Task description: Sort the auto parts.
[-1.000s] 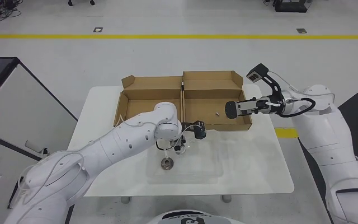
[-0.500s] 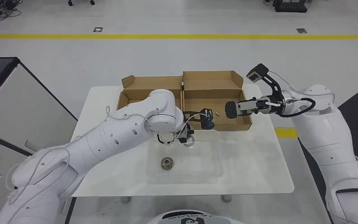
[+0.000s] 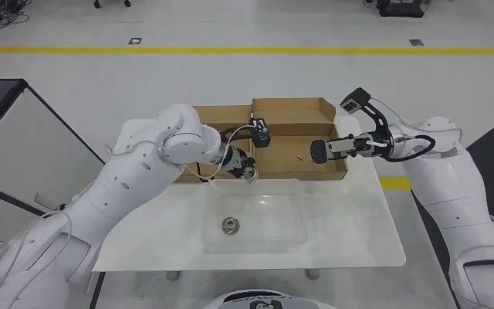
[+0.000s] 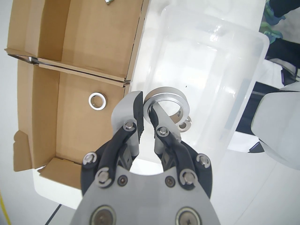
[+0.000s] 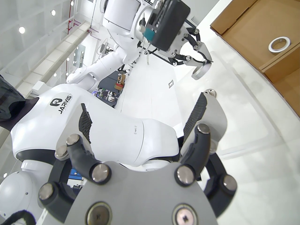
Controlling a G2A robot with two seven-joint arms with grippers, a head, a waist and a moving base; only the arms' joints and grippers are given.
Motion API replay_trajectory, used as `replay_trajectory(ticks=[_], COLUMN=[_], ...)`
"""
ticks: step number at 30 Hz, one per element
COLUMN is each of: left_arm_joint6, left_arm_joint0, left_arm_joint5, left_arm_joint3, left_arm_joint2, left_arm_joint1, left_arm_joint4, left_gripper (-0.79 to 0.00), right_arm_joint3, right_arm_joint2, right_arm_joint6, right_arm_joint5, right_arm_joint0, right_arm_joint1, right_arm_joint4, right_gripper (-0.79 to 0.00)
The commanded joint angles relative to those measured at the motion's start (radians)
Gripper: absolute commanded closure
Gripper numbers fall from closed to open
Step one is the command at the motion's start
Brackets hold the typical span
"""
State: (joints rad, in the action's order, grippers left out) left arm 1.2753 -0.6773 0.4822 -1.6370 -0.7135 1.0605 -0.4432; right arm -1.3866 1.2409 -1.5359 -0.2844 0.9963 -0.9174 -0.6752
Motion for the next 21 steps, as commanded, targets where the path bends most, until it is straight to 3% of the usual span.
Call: replay_trajectory(ticks=[1,5,10,16,21], left_arm_joint6=[-0.043,-0.151,-0.277,-0.334,-0.330], left_arm_joint0=[-0.041,-0.121,-0.176,-0.196,-0.195], left_arm_joint5=[-0.005,-0.016,0.081,0.201,0.199], left_arm_joint3=[-0.002,-0.015,0.012,0.045,0.059], left_arm_joint2=[-0.083,-0.188,-0.274,-0.307,-0.309], left_arm_joint1=[-0.022,-0.045,-0.054,-0.053,-0.054], left_arm_joint4=[0.054,0.186,0.392,0.598,0.610], left_gripper=[0.000,0.000,0.000,0.000,0.000], right_arm_joint3=[0.000,0.000,0.000,0.000,0.000], right_arm_joint2=[0.000,0.000,0.000,0.000,0.000], right_arm_joint6=[0.000,0.000,0.000,0.000,0.000], right_arm_joint5=[0.000,0.000,0.000,0.000,0.000], right_arm_joint0=[0.000,0.000,0.000,0.000,0.000], right_arm_joint1=[0.000,0.000,0.000,0.000,0.000], right_arm_joint4=[0.000,0.000,0.000,0.000,0.000], right_gripper=[-0.785,-0.785,-0.785,-0.785,-0.785])
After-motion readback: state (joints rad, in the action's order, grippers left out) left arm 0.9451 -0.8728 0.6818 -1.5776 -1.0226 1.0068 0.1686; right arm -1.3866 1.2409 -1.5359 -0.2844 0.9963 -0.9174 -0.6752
